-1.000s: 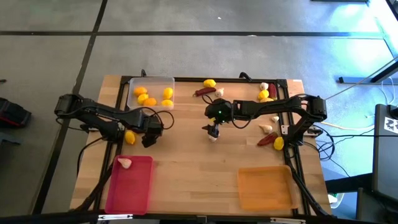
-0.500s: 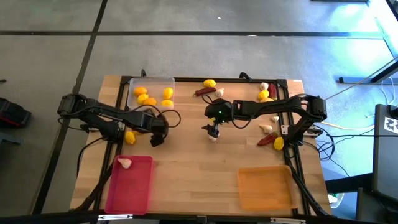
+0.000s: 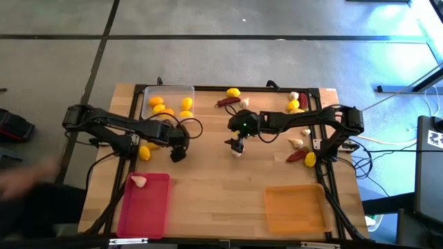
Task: Sort produce into baskets
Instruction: Put the white garlic into the bottom left red bin
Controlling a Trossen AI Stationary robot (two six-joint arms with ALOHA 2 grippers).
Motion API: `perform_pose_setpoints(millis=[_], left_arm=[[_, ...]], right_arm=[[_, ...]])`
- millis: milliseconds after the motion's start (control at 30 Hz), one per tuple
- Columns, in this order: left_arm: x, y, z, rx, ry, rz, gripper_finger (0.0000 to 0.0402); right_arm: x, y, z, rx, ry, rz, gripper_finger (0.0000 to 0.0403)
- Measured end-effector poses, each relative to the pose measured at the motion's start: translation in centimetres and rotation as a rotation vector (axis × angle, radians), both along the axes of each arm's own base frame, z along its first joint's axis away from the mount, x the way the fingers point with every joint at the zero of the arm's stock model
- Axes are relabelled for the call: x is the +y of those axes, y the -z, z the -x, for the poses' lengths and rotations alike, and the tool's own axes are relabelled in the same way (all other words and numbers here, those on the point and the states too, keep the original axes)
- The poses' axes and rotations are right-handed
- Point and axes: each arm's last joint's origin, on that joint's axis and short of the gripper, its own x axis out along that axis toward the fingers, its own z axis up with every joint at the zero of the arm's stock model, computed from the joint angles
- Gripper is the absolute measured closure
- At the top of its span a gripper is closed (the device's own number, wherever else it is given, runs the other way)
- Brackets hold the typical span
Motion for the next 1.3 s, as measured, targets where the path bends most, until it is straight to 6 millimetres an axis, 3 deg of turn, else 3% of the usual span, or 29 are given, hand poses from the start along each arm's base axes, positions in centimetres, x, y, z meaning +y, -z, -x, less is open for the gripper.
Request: perform_pose_setpoints(millis=[133, 300, 567, 967, 1300], left_arm=[[0.1, 0.1, 1.1, 0.070, -0.070, -0.018, 0.0113], [0.0, 0.9, 1.3, 0.037, -0.139, -0.009, 0.0125], [-0.1, 1.0, 0.8, 0.006, -0.049, 0.005, 0.0125], [0.1, 3.8, 2.1, 0.031, -0.021, 0.012, 0.0129], [0.1, 3.7, 1.8, 0.015, 0.036, 0.001, 0.0211]], right_arm=[[0.0, 0.0, 0.0, 0.000, 0.000, 0.000, 0.0056], [0.0, 0.0, 0.0, 0.000, 0.000, 0.000, 0.0056], [0.0, 0.0, 0.0, 0.001, -0.003, 0.003, 0.0056], [0.0, 0.0, 0.0, -0.003, -0.006, 0.007, 0.0056], [0.0, -0.1, -0.1, -0.011, -0.009, 0.011, 0.0056]])
